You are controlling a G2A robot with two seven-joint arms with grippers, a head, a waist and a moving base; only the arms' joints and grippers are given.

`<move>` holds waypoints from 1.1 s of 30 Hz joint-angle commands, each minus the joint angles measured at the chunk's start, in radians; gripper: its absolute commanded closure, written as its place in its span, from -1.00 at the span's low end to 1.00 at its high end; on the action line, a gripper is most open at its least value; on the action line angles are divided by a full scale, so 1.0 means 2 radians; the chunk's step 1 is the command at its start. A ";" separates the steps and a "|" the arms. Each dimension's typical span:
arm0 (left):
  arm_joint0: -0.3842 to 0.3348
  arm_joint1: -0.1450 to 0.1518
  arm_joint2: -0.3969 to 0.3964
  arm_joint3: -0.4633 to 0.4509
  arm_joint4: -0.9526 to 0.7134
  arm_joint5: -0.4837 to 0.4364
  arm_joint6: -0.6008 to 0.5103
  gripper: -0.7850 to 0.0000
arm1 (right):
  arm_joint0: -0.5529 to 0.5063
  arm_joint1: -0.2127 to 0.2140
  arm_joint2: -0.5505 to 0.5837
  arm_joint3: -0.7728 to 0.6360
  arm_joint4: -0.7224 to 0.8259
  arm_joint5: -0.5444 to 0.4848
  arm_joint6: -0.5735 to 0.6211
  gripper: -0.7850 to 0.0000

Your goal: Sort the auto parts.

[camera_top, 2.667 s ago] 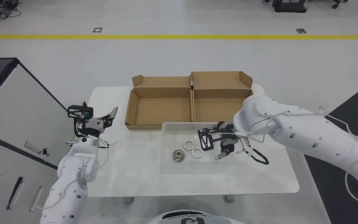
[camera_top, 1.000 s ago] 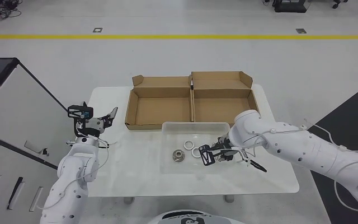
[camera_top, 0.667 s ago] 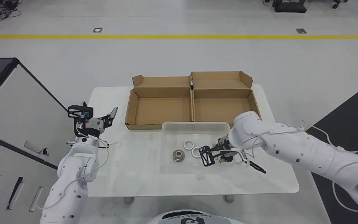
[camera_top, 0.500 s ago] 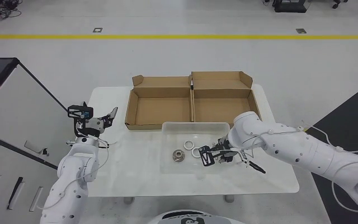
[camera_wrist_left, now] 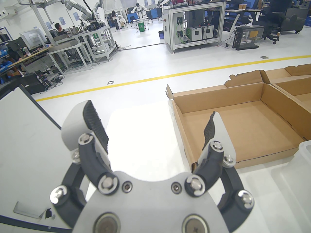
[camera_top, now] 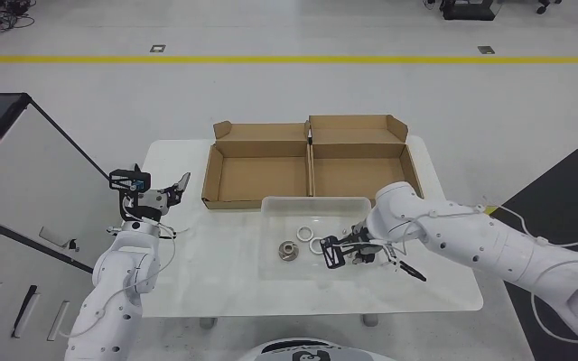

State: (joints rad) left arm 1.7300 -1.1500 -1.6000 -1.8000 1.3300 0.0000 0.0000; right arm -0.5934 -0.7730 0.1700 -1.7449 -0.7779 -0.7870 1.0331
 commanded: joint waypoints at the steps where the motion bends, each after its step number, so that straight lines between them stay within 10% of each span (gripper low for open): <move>1: 0.000 0.000 0.000 0.000 0.000 0.000 0.000 -1.00 | -0.001 -0.001 0.001 0.001 -0.001 0.000 0.000 0.15; 22: 0.000 0.000 0.000 0.000 0.000 0.000 0.000 -1.00 | -0.019 -0.006 0.013 0.011 -0.012 0.004 0.003 0.39; 29: 0.000 0.000 0.000 0.000 0.000 0.000 0.000 -1.00 | -0.023 -0.008 0.019 0.012 -0.016 0.003 0.002 1.00; 33: 0.000 0.000 0.000 0.000 0.000 0.000 0.000 -1.00 | -0.025 -0.010 0.023 0.012 -0.018 0.003 0.002 1.00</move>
State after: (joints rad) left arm 1.7300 -1.1500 -1.6000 -1.8000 1.3300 0.0000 0.0000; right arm -0.6430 -0.7919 0.2139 -1.7204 -0.8136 -0.7811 1.0370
